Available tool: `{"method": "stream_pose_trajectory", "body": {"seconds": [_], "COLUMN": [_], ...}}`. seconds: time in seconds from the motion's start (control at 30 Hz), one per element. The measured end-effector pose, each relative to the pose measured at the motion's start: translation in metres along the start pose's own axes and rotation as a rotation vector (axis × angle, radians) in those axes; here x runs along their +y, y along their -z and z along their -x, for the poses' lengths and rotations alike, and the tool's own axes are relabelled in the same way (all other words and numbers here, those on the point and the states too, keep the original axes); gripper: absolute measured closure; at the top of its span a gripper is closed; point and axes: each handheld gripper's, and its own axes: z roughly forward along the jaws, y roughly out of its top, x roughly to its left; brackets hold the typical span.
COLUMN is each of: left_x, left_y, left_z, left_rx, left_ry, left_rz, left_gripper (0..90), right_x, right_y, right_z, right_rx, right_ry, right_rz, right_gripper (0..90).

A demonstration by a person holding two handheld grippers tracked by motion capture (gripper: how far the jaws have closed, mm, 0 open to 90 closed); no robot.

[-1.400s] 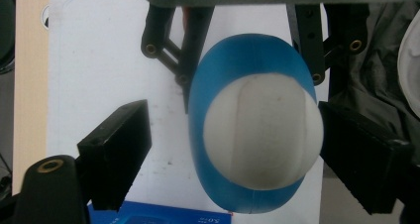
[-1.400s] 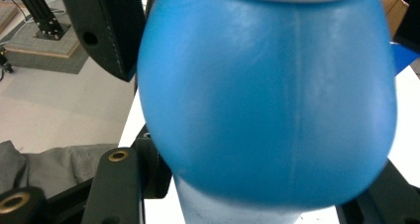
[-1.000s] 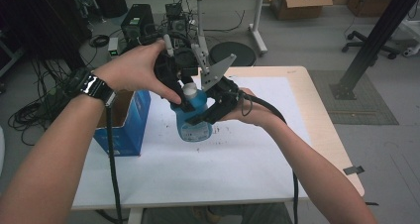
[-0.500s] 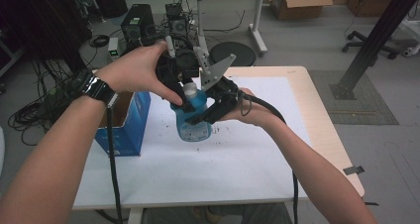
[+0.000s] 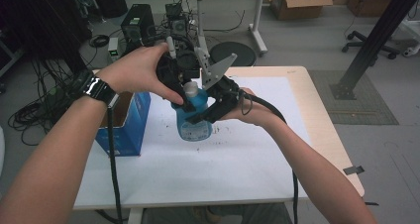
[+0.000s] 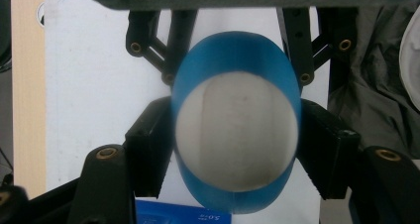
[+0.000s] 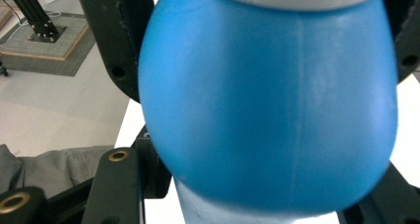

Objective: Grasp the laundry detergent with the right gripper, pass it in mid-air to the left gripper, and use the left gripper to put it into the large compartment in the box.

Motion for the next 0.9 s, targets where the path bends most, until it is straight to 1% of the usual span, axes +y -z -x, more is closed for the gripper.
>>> {"method": "stream_pose_trajectory", "body": {"seconds": [0.17, 0.37, 0.5, 0.53, 0.57, 0.6, 0.63, 0.67, 0.7, 0.73, 0.77, 0.8, 0.83, 0.87, 0.9], "left_x": [0.000, 0.000, 0.002, 0.002, 0.001, 0.001, 0.000, -0.003, -0.004, -0.004, -0.006, -0.009, -0.011, -0.013, -0.016], "left_y": [-0.001, 0.000, 0.004, 0.004, 0.005, 0.008, 0.010, 0.015, 0.019, 0.019, 0.022, 0.026, 0.028, 0.032, 0.036], "left_z": [0.000, -0.001, -0.002, -0.002, -0.002, -0.004, -0.005, -0.008, -0.010, -0.010, -0.012, -0.014, -0.015, -0.017, -0.020], "left_rx": [-0.001, 0.004, -0.007, -0.007, -0.008, -0.002, 0.004, 0.024, 0.037, 0.037, 0.049, 0.066, 0.078, 0.091, 0.109], "left_ry": [0.003, 0.021, 0.068, 0.068, 0.089, 0.103, 0.125, 0.177, 0.201, 0.201, 0.234, 0.275, 0.296, 0.332, 0.370], "left_rz": [-0.011, -0.010, -0.023, -0.023, -0.024, -0.029, -0.033, -0.040, -0.049, -0.049, -0.058, -0.072, -0.078, -0.089, -0.093], "left_gripper": [37.7, 38.2, 38.3, 38.3, 38.3, 38.3, 38.3, 38.3, 38.3, 38.3, 38.3, 38.3, 38.3, 38.3, 38.3], "right_x": [-0.001, -0.001, -0.001, -0.001, -0.001, -0.001, -0.002, -0.006, -0.009, -0.009, -0.013, -0.021, -0.023, -0.023, -0.031], "right_y": [-0.001, -0.001, -0.001, -0.001, 0.000, 0.001, 0.002, 0.004, 0.006, 0.006, 0.008, 0.013, 0.014, 0.014, 0.020], "right_z": [0.000, 0.002, 0.004, 0.004, 0.005, 0.005, 0.007, 0.010, 0.011, 0.011, 0.013, 0.016, 0.016, 0.016, 0.018], "right_rx": [0.003, 0.008, 0.034, 0.034, 0.036, 0.013, 0.002, -0.011, -0.013, -0.013, -0.016, -0.032, -0.043, -0.043, -0.071], "right_ry": [-0.001, -0.007, -0.020, -0.020, -0.027, -0.038, -0.046, -0.069, -0.081, -0.081, -0.092, -0.104, -0.102, -0.102, -0.096], "right_rz": [-0.004, 0.002, 0.023, 0.023, 0.021, 0.018, 0.010, -0.021, -0.038, -0.038, -0.060, -0.125, -0.152, -0.152, -0.230], "right_gripper": [43.3, 43.1, 41.1, 41.1, 34.0, 27.1, 22.6, 16.0, 13.5, 13.5, 11.2, 8.5, 7.2, 7.2, 7.7]}}
